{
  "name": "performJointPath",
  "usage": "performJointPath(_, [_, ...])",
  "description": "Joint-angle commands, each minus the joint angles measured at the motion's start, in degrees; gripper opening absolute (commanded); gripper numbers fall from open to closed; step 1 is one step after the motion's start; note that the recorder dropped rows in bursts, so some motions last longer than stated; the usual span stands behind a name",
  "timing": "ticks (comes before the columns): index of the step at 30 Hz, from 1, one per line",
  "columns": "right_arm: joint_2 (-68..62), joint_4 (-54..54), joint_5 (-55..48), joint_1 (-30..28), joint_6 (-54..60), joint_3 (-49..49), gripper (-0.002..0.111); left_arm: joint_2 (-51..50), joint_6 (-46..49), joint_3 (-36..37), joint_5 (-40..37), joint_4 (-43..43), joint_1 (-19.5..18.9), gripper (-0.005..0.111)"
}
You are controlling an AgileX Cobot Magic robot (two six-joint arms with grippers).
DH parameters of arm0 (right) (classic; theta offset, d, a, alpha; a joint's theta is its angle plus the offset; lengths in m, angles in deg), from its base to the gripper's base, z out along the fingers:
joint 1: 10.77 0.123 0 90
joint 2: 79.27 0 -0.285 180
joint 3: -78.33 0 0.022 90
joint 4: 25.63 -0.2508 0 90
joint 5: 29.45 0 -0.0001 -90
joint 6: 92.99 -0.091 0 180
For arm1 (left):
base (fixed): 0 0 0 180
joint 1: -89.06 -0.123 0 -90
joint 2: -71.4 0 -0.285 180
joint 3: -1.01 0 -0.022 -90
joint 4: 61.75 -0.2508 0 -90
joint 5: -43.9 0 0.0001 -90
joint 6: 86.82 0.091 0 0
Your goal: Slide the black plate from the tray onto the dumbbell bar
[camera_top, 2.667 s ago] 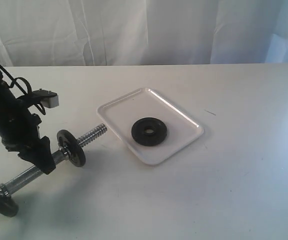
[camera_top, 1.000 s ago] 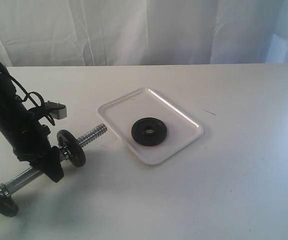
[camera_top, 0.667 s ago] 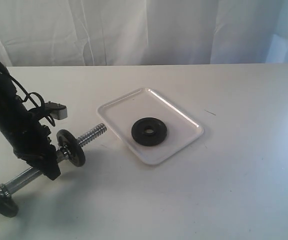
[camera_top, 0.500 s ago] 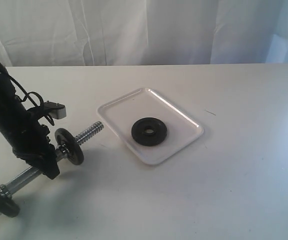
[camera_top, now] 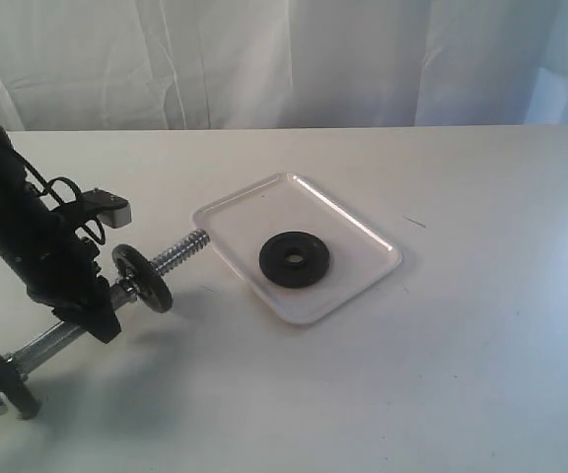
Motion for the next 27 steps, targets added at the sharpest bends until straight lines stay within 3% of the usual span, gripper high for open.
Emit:
performJointPath(1, [0.3,1.3,0.1,-0.2,-0.9,0.1,0.000,6.1,0.6,-0.8,-0.7,4.8,0.1,0.000])
performJointPath(5, [-0.8,7.6,-9.4,-0.2,0.6,-6.1,0.000,8.2,0.9,-0.8,-0.6,4.8,0.1,0.000])
performJointPath(10, [-6.5,8.7,-19.3,-0.2,11.3,-18.4,0.000,10.0,0.9,-0.8,-0.6,4.8,0.1,0.000])
performJointPath(15, [-24.2,8.3,-33.8,-0.2,27.1,-36.7,0.002,10.5,0.9,-0.8,-2.3,4.9,0.1,0.000])
performJointPath(17, [-34.7,5.5,-38.6,-0.2,39.7,-44.6,0.017,10.5,0.9,-0.8,-2.6,4.9,0.1,0.000])
performJointPath(19, [-47.4,-0.8,-40.9,-0.2,52.3,-52.9,0.060,10.5,0.9,-0.8,-2.8,4.9,0.1,0.000])
performJointPath(21, [-57.4,-2.0,-41.3,-0.2,52.3,-58.6,0.085,10.5,0.9,-0.8,-3.1,4.9,0.1,0.000])
performJointPath(27, [-78.5,-6.1,-43.9,-0.2,54.1,-73.0,0.087,10.5,0.7,-0.8,-4.7,4.9,0.1,0.000])
